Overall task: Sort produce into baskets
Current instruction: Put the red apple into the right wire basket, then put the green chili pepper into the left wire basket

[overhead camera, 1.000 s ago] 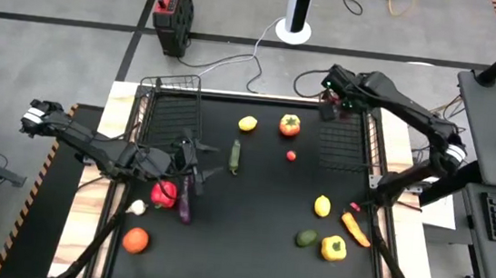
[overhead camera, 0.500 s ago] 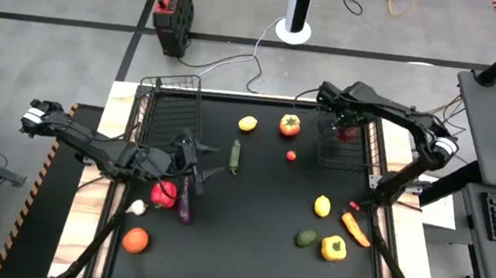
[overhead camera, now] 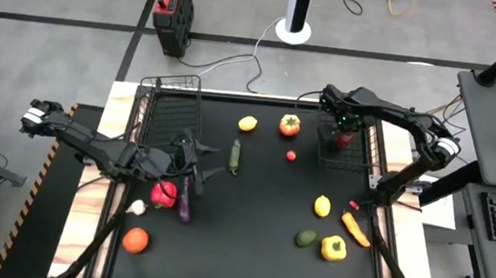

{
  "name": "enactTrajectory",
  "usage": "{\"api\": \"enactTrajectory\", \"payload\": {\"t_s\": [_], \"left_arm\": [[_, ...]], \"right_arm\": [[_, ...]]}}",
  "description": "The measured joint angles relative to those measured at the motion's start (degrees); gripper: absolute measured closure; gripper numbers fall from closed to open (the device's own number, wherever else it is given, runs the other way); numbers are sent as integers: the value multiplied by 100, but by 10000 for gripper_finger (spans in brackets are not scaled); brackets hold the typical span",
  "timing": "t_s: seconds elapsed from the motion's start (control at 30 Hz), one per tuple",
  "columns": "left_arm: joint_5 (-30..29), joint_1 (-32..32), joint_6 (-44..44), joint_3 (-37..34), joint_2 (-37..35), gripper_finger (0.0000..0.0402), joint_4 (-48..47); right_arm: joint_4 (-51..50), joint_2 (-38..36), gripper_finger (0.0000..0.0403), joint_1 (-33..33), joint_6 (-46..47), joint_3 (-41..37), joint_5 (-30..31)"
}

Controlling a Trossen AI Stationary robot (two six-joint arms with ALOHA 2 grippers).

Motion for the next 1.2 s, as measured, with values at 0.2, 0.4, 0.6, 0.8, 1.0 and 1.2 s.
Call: {"api": "enactTrajectory", "payload": {"t_s": [0.2, 0.4, 0.6, 0.8, 1.0, 1.2], "left_arm": [[0, 0, -197, 0, 0, 168, 1], [29, 1, -546, 0, 0, 168, -49], [46, -4, -742, 0, 0, 168, -198], [58, -8, -886, 0, 0, 168, -216], [448, -9, -1562, 0, 0, 168, -618], [1245, -9, -3291, 0, 4, 168, -1167]], "right_arm": [[126, -2, 93, -2, -83, 36, 84], [149, -2, 76, -2, -132, 33, 86], [193, 0, 56, -2, -204, 33, 88], [223, -156, 50, 11, -235, 199, 110], [222, -698, 49, 187, -93, 579, 96], [560, -1451, 49, 892, 62, 667, 91]]}}
